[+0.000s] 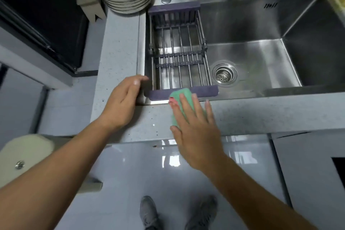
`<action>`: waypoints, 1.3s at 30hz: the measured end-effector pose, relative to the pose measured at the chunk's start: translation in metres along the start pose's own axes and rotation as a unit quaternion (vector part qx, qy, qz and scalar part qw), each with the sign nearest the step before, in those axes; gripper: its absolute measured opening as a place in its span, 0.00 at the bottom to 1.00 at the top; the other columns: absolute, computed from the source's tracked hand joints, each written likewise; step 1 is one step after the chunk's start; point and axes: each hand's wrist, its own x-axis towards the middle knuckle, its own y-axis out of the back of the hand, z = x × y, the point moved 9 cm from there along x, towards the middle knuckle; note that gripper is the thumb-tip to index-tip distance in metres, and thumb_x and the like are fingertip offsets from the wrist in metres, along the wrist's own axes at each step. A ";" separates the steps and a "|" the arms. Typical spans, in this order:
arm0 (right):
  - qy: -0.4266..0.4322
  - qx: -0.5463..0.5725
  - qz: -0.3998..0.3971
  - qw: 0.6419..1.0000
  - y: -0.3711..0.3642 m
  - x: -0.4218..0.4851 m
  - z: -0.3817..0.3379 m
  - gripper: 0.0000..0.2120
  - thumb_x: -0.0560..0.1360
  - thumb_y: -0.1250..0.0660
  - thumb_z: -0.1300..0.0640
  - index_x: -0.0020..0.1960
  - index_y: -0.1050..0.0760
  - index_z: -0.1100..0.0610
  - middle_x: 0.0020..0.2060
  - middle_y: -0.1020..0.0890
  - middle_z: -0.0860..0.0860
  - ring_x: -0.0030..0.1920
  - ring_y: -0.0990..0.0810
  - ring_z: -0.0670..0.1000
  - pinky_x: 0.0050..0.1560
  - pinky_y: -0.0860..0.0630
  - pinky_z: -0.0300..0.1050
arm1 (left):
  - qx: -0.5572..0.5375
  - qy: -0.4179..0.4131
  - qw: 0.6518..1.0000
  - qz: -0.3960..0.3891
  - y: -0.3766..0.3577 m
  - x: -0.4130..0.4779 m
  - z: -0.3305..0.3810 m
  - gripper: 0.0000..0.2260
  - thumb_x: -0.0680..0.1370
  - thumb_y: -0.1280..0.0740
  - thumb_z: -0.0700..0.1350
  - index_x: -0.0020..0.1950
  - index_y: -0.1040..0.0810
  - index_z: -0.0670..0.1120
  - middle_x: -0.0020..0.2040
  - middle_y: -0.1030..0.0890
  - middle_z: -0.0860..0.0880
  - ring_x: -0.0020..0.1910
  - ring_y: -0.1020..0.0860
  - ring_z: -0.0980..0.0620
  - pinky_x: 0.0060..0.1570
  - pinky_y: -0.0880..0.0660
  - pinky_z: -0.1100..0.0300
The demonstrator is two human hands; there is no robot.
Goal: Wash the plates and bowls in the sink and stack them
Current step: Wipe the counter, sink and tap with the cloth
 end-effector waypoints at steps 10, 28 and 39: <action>0.024 0.014 -0.007 1.000 -0.004 0.001 -0.036 0.32 0.82 0.49 0.43 0.82 0.51 0.52 0.81 0.46 0.54 0.81 0.53 0.61 0.78 0.51 0.65 | 0.168 -0.023 0.985 0.042 0.025 -0.029 -0.006 0.21 0.85 0.49 0.53 0.66 0.22 0.46 0.67 0.24 0.47 0.69 0.29 0.46 0.75 0.39 0.42; -0.045 -0.048 -0.047 0.997 0.021 -0.050 0.145 0.31 0.82 0.53 0.43 0.82 0.54 0.50 0.82 0.49 0.52 0.81 0.53 0.60 0.77 0.52 0.67 | 0.195 -0.085 0.972 -0.101 -0.152 0.012 0.103 0.27 0.83 0.51 0.58 0.74 0.29 0.44 0.73 0.27 0.45 0.73 0.32 0.45 0.78 0.42 0.43; -0.046 -0.008 -0.012 0.999 0.040 -0.051 0.279 0.30 0.81 0.51 0.47 0.82 0.47 0.52 0.81 0.43 0.53 0.80 0.48 0.62 0.76 0.45 0.65 | 0.241 -0.017 0.970 -0.026 -0.197 0.040 0.150 0.23 0.83 0.47 0.55 0.70 0.24 0.43 0.68 0.23 0.44 0.68 0.26 0.42 0.71 0.33 0.45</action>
